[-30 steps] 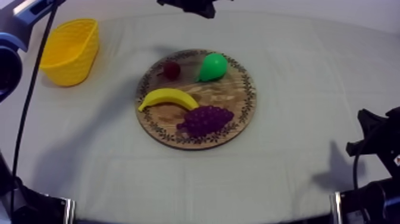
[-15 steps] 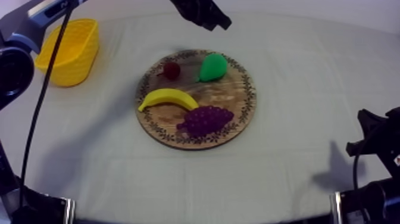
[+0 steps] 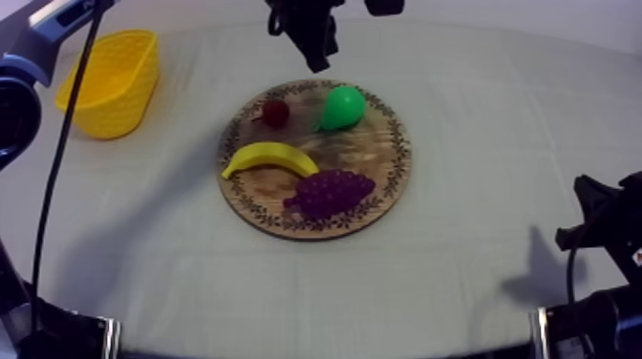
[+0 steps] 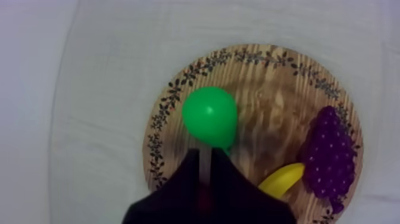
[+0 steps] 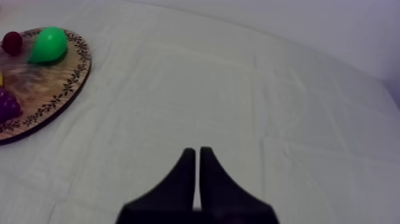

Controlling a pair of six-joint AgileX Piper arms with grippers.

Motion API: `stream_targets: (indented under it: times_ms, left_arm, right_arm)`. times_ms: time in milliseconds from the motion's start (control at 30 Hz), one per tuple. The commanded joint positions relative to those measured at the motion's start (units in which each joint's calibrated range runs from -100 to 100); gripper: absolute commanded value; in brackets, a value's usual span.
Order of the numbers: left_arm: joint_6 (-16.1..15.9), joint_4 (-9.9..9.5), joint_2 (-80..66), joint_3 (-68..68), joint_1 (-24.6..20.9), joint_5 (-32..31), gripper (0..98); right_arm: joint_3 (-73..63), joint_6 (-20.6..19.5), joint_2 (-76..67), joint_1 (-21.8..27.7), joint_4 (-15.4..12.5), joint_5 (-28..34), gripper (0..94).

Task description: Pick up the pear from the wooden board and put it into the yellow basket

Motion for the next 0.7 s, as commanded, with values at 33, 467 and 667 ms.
stream_targets:
  times_ms: [33,467,667]
  left_arm:
    - [-0.64,-0.19,-0.27,0.32,-0.06,0.59,18.5]
    - [-0.90,-0.46,-0.43,0.87,-0.27,4.16,55.8]
    - [0.21,-0.53,-0.05,0.56,-0.28,5.66,65.3]
  right_arm:
    - [0.00,0.00,-0.02,-0.01,-0.01,0.01,0.4]
    - [0.00,0.00,-0.02,-0.01,-0.01,0.01,0.4]
    - [0.00,0.00,-0.02,-0.01,-0.01,0.01,0.4]
